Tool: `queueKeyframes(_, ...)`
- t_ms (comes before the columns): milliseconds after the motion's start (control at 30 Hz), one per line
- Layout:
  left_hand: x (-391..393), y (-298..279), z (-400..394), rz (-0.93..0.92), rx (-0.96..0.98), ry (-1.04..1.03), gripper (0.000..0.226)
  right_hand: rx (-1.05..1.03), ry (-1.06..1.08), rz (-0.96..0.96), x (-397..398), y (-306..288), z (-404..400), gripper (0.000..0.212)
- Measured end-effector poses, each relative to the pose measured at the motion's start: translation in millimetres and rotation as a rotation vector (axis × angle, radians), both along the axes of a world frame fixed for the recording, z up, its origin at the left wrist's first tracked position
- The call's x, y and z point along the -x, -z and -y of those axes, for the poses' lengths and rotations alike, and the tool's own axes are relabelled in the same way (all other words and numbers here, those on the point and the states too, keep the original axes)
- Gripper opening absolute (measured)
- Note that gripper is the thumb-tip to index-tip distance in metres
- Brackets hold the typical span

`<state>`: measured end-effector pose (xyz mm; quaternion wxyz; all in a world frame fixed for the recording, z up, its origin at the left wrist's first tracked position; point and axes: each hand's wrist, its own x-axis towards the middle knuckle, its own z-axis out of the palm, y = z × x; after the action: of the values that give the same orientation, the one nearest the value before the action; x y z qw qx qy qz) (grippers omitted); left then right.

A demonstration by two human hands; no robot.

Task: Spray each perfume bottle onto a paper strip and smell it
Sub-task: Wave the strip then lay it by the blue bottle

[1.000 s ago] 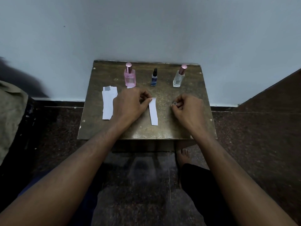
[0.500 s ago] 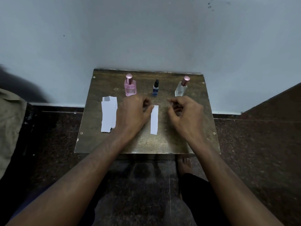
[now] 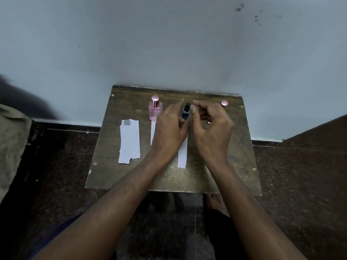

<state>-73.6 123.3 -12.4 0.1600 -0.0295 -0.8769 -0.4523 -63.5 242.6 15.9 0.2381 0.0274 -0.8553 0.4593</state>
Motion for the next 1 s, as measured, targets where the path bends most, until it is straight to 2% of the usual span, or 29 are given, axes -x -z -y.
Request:
queueKeyframes(167,16.0,6.9,-1.6,0.05,-0.047,0.018,0.021,0.014,0.018,-0.026,9.4,0.6,1.3,0.021)
queueKeyframes(300,18.4,0.0,1.8,0.027,-0.014,0.048,0.019,-0.043,0.038,-0.09,11.7,-8.6,0.5,0.011)
queueKeyframes(433,10.8,-13.8,9.1,-0.027,0.097,0.14,0.028,-0.17,0.022,-0.163,11.2,-13.7,-11.2,0.009)
queueKeyframes(567,0.6,-17.1,17.2,-0.045,0.219,0.195,0.03,-0.244,-0.049,-0.123,3.4,-15.6,-16.0,0.01)
queueKeyframes(733,-9.7,-19.4,19.3,0.007,0.194,0.259,0.031,-0.301,-0.128,-0.034,-10.8,-17.4,-29.3,0.012)
queueKeyframes(1000,-14.0,-14.4,33.0,0.068,0.168,0.344,0.023,-0.226,-0.199,0.034,-12.6,-12.2,-25.3,0.007)
